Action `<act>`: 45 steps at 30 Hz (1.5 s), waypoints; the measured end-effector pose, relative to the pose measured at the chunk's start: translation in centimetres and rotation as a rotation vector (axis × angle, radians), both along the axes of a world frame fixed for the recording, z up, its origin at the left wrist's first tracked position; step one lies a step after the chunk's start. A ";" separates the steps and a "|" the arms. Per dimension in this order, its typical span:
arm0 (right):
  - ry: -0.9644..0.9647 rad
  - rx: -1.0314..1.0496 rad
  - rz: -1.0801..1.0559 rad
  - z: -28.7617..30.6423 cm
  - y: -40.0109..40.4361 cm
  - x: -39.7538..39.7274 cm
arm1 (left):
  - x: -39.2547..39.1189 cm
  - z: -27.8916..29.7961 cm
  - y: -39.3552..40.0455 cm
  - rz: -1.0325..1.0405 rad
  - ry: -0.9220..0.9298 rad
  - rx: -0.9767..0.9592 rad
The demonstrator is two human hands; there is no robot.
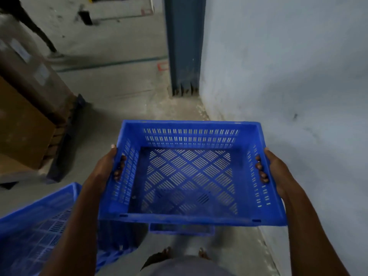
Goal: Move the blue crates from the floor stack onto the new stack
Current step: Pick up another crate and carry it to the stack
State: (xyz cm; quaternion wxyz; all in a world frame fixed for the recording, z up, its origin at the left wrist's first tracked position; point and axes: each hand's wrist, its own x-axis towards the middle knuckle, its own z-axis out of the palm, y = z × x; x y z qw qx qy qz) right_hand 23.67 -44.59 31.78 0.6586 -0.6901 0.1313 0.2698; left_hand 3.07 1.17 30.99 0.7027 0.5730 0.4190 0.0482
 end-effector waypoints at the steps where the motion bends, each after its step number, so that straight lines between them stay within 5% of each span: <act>1: -0.004 -0.001 -0.020 0.2 -0.6 -0.7 | 0.1 0.3 -0.1 -0.029 -0.006 -0.001; 15: 0.016 -0.050 -0.639 -0.8 -7.0 -21.5 | 9.0 1.4 -4.1 -0.612 0.041 0.015; 25: 0.005 -0.100 -1.286 1.1 -9.4 -48.7 | 8.9 1.8 -22.1 -1.279 -0.034 0.019; 33: 0.020 -0.132 -1.815 2.0 -6.1 -74.5 | -5.5 2.9 -40.8 -1.828 -0.110 0.026; 45: 0.119 -0.092 -2.364 0.6 5.2 -113.7 | -46.9 1.5 -57.5 -2.375 -0.075 0.036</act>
